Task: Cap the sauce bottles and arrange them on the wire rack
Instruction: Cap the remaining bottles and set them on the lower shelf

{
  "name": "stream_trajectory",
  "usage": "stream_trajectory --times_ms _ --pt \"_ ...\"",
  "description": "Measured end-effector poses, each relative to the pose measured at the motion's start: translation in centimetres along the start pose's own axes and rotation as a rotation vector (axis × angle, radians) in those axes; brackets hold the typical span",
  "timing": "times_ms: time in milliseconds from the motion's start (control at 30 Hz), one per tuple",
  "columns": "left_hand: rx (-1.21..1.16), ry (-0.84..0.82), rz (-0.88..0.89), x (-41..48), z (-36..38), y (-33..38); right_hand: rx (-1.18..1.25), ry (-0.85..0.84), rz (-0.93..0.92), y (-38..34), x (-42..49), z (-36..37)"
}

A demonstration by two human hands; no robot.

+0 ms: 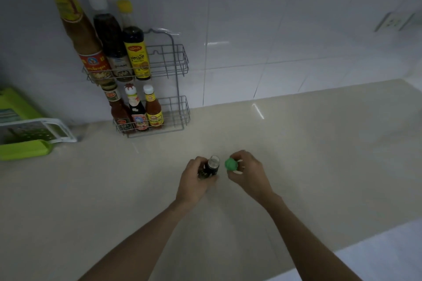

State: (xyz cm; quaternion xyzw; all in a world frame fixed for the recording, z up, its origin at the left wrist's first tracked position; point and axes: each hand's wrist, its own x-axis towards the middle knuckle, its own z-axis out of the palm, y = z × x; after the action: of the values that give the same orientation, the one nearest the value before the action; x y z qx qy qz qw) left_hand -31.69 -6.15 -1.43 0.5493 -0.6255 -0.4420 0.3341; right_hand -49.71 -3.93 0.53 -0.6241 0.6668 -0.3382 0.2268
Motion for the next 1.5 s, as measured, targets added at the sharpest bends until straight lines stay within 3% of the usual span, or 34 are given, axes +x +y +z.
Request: stream_trajectory --times_ms 100,233,400,600,767,900,1000,1067,1167,1300,1433,1500 --pt "0.003 0.05 -0.01 -1.4 -1.5 0.7 -0.05 -0.151 -0.293 -3.1 1.5 -2.0" --pt "-0.051 0.05 -0.044 -2.7 -3.9 2.9 -0.291 -0.411 -0.535 -8.3 3.2 -3.7" --pt "-0.081 -0.035 -0.054 -4.6 -7.7 5.6 -0.346 -0.677 -0.554 -14.6 4.3 -5.8" --pt "-0.153 0.082 -0.031 -7.2 -9.7 7.5 -0.525 -0.625 -0.456 -19.0 3.4 -5.8" --pt "-0.139 0.122 -0.008 -8.0 -11.5 8.7 -0.347 -0.679 -0.51 -21.9 3.1 -7.2" --pt "-0.119 0.109 -0.009 -8.6 -11.9 9.0 -0.542 -0.578 -0.47 -23.1 2.5 -5.8" --pt "-0.14 0.137 -0.014 -8.6 -12.4 8.8 -0.311 -0.72 -0.369 -23.3 2.9 -6.9" --pt "-0.125 0.144 -0.002 -8.6 -12.7 8.6 -0.272 -0.677 -0.386 -23.2 2.9 -6.8" --pt "-0.109 0.139 0.007 -8.7 -12.7 8.9 -0.414 -0.555 -0.368 -23.3 2.4 -5.8" --pt "-0.144 0.147 -0.01 -8.7 -13.2 9.0 -0.187 -0.723 -0.325 -23.6 2.7 -6.6" --pt "-0.095 0.113 0.004 -9.1 -13.3 8.7 -0.4 -0.593 -0.389 -24.5 2.4 -5.5" --pt "-0.174 0.142 -0.038 -9.2 -13.3 8.6 -0.431 -0.64 -0.401 -24.8 2.3 -5.0"
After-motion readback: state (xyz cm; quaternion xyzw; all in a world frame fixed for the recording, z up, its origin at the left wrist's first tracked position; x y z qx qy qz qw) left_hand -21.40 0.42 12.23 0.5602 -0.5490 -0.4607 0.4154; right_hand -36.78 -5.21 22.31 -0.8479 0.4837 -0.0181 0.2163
